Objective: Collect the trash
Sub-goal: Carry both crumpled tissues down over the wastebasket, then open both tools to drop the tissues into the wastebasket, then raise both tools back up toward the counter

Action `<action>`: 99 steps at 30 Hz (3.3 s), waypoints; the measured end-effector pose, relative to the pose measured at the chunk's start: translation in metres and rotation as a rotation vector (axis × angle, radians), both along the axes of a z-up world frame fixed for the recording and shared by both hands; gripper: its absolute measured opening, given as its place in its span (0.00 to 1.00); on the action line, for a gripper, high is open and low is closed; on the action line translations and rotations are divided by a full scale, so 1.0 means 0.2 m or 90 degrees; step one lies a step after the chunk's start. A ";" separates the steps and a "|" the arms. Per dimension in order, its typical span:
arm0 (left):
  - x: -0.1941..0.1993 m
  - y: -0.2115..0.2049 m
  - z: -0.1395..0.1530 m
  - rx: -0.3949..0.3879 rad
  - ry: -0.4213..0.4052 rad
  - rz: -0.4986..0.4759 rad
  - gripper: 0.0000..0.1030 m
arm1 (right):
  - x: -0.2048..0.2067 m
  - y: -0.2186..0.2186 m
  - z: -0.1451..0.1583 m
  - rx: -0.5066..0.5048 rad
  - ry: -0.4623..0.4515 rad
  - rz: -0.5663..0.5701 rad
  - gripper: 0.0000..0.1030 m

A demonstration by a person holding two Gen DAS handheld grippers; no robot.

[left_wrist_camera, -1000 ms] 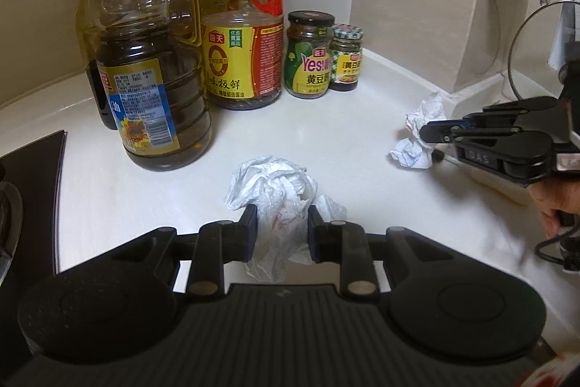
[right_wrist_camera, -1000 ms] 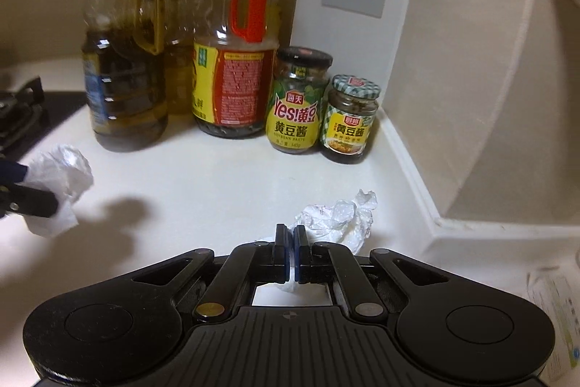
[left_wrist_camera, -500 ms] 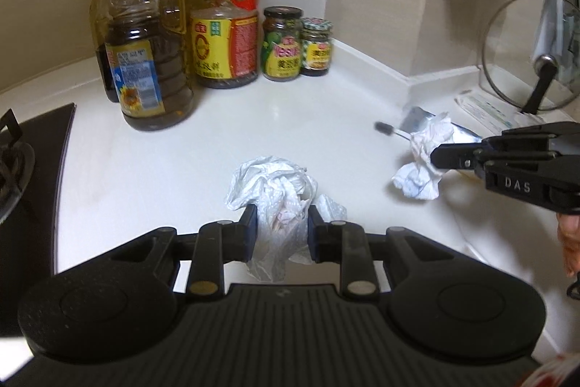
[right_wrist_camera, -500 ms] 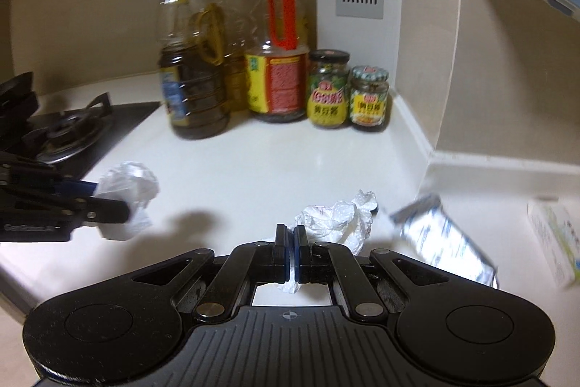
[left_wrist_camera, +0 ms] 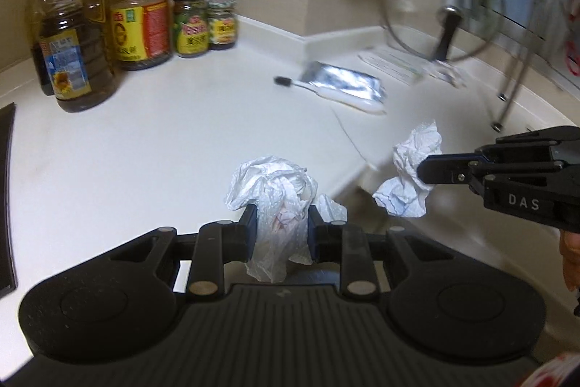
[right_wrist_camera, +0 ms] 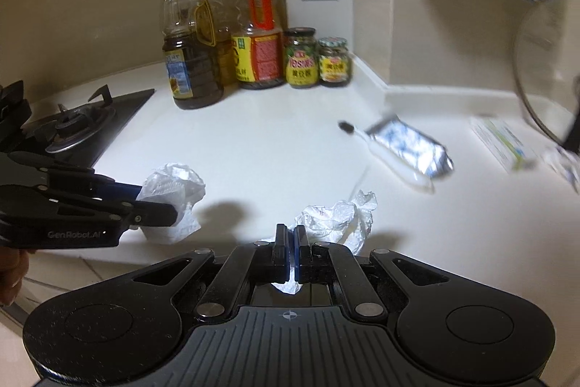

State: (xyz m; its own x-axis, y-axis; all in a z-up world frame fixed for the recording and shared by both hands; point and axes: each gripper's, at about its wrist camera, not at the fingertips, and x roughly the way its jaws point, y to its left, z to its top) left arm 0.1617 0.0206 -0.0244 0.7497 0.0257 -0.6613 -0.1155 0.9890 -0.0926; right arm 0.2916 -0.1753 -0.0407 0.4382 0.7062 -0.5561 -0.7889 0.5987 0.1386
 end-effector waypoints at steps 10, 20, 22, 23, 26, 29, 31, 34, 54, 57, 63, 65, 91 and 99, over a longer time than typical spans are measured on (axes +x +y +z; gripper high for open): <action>-0.26 -0.08 -0.11 0.002 0.034 -0.089 0.24 | -0.40 -0.09 -0.13 -0.051 0.028 -0.053 0.02; -0.28 -0.20 -0.35 -0.027 0.108 -0.094 0.24 | -0.46 -0.13 -0.36 -0.094 0.080 -0.031 0.02; -0.26 -0.20 -0.42 -0.034 0.130 -0.087 0.24 | -0.45 -0.13 -0.42 -0.102 0.090 -0.028 0.02; -0.26 -0.20 -0.45 -0.038 0.140 -0.084 0.24 | -0.44 -0.14 -0.46 -0.105 0.098 -0.025 0.02; -0.22 -0.20 -0.56 -0.038 0.169 -0.078 0.24 | -0.43 -0.13 -0.55 -0.116 0.113 -0.015 0.02; -0.16 -0.19 -0.66 -0.045 0.193 -0.077 0.24 | -0.41 -0.12 -0.64 -0.130 0.119 -0.008 0.02; -0.11 -0.18 -0.71 -0.048 0.201 -0.080 0.24 | -0.39 -0.11 -0.71 -0.141 0.123 -0.005 0.02; -0.03 -0.19 -0.78 -0.047 0.205 -0.095 0.24 | -0.38 -0.11 -0.78 -0.147 0.133 -0.002 0.02; 0.19 -0.22 -1.00 -0.066 0.215 -0.118 0.49 | -0.30 -0.10 -1.00 -0.156 0.198 -0.011 0.02; 0.11 -0.15 -0.96 -0.066 0.210 -0.085 0.49 | -0.30 -0.07 -0.99 -0.150 0.200 -0.005 0.02; -0.05 -0.03 -0.91 -0.062 0.205 -0.023 0.49 | -0.31 0.01 -1.04 -0.137 0.232 0.014 0.02; -0.09 -0.01 -0.92 -0.063 0.204 -0.006 0.49 | -0.32 0.04 -1.08 -0.130 0.249 0.016 0.02; -0.31 0.05 -0.81 -0.071 0.206 0.004 0.49 | -0.41 0.08 -1.01 -0.145 0.237 -0.057 0.42; -0.34 0.01 -0.66 -0.069 0.184 0.001 0.49 | -0.47 0.02 -0.76 -0.131 0.197 -0.074 0.42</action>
